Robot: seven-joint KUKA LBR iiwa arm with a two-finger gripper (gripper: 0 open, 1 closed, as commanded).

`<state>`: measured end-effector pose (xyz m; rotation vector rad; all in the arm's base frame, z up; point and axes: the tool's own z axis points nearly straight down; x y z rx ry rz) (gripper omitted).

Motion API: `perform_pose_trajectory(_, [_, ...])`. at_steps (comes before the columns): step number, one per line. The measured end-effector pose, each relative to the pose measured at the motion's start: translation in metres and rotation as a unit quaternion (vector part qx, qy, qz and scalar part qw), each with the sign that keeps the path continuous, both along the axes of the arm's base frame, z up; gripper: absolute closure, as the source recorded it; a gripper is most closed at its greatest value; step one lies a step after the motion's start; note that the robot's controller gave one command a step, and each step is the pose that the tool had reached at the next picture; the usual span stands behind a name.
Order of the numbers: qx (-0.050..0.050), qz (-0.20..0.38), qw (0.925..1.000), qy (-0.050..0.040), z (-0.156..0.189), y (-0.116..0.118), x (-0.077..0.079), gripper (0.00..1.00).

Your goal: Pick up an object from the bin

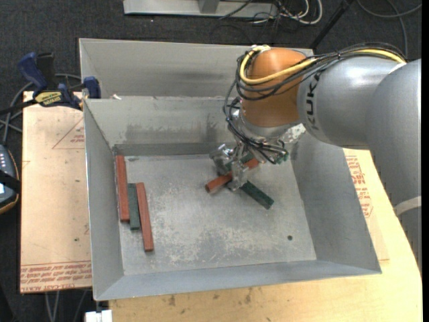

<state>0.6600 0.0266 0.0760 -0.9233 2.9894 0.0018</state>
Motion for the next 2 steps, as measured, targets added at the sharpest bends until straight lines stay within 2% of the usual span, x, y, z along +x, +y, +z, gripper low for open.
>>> perform_pose_trajectory(1, [-0.002, 0.137, 0.9906, -0.0005, 0.158, 0.038, -0.004, 1.0])
perform_pose_trajectory(2, [-0.003, 0.13, 0.9915, -0.0006, 0.241, 0.044, -0.026, 1.0])
